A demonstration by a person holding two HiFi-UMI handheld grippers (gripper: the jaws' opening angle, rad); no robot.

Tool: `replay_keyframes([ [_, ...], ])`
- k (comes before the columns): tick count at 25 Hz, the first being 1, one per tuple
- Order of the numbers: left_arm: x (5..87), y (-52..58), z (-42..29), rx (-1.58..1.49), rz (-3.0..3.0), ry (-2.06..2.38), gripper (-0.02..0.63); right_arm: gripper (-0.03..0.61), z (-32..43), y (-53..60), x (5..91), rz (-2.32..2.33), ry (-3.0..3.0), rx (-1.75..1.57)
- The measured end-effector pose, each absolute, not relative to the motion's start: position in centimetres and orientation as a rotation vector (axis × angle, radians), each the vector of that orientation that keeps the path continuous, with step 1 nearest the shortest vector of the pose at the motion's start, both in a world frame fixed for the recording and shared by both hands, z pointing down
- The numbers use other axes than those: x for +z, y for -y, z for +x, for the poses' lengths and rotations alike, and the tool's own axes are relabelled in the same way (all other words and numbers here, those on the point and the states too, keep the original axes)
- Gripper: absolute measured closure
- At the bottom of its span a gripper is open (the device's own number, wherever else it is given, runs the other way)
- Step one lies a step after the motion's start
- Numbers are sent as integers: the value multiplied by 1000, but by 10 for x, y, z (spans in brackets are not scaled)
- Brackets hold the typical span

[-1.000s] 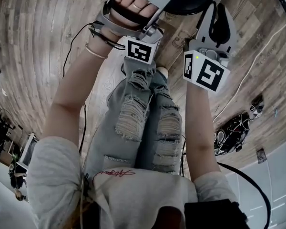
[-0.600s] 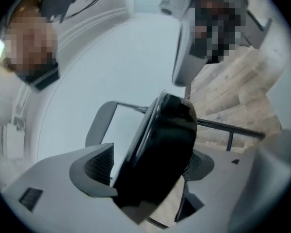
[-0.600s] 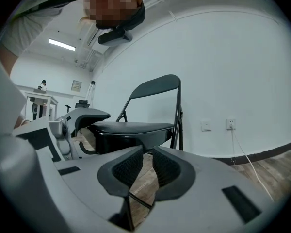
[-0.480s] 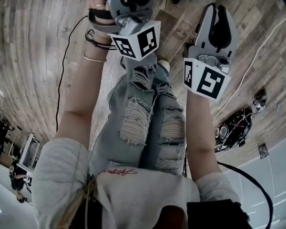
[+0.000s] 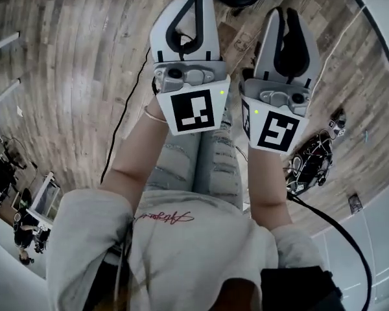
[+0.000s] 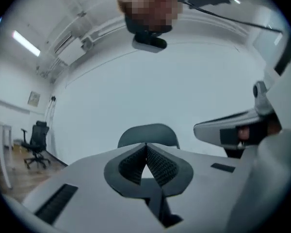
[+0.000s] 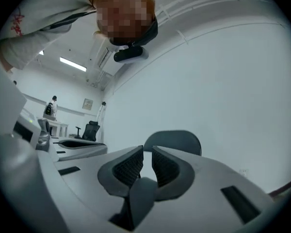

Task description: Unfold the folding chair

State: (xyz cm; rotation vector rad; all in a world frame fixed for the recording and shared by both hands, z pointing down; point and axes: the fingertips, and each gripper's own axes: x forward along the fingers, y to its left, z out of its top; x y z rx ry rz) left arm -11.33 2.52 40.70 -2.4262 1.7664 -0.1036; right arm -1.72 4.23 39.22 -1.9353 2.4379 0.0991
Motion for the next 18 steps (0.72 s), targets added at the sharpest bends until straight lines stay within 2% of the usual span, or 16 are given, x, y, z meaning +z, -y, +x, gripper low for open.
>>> replay_keyframes([
  [3, 306, -24, -108, 111, -2584, -1762, 598, 515, -23, -45, 297, -1889, -2460, 179],
  [7, 216, -35, -99, 221, -2624, -1685, 598, 515, -21, -46, 227, -1924, -2470, 163],
  [13, 151, -52, -94, 175, -2634, -1560, 598, 515, -28, -58, 151, -1880, -2417, 215],
  [18, 131, -65, -88, 162, -2614, -1467, 598, 515, -34, -66, 130, -1893, -2440, 305],
])
